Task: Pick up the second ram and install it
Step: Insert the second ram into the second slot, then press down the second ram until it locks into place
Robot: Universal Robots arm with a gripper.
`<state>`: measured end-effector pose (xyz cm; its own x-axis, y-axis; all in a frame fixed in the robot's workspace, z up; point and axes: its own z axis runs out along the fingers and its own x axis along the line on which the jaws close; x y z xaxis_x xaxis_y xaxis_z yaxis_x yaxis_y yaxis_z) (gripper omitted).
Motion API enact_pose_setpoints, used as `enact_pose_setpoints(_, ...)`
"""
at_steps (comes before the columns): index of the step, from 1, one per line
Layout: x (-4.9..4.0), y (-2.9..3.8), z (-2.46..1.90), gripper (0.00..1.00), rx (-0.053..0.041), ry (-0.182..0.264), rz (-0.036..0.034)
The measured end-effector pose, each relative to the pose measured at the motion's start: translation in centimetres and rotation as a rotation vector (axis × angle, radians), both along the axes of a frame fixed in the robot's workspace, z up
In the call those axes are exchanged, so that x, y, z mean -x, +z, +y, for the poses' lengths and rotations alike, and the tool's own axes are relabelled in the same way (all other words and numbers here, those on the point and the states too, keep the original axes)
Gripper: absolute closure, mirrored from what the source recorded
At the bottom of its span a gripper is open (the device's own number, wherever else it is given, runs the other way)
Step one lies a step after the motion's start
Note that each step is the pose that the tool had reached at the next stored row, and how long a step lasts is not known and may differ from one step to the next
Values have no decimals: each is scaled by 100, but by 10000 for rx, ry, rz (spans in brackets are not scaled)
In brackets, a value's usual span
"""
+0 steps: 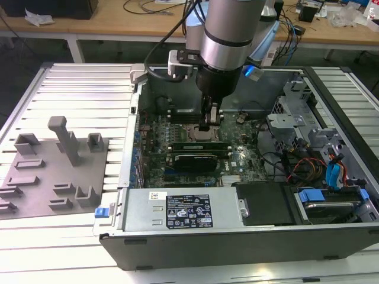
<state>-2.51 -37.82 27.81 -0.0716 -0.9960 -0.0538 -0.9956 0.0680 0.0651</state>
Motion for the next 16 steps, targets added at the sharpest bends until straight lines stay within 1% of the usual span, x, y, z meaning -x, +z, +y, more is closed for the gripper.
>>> enact_pose_setpoints(6, -1, -2, 0, 89, 1, 0, 1)
enact_pose_setpoints(7, -16, -29, 0, 89, 1, 0, 2)
enact_pose_setpoints(9, -53, -62, 0, 89, 2, 1, 8)
enact_pose_setpoints(12, -172, -170, 0, 89, 9, 1, 42)
enact_pose_setpoints(13, -214, -215, 0, 89, 10, 0, 58)
enact_pose_setpoints(14, -230, -230, 0, 89, 9, 0, 62)
enact_pose_setpoints(15, -271, -255, 0, 89, 9, 0, 78)
enact_pose_setpoints(16, -334, -289, 0, 89, 9, 0, 102)
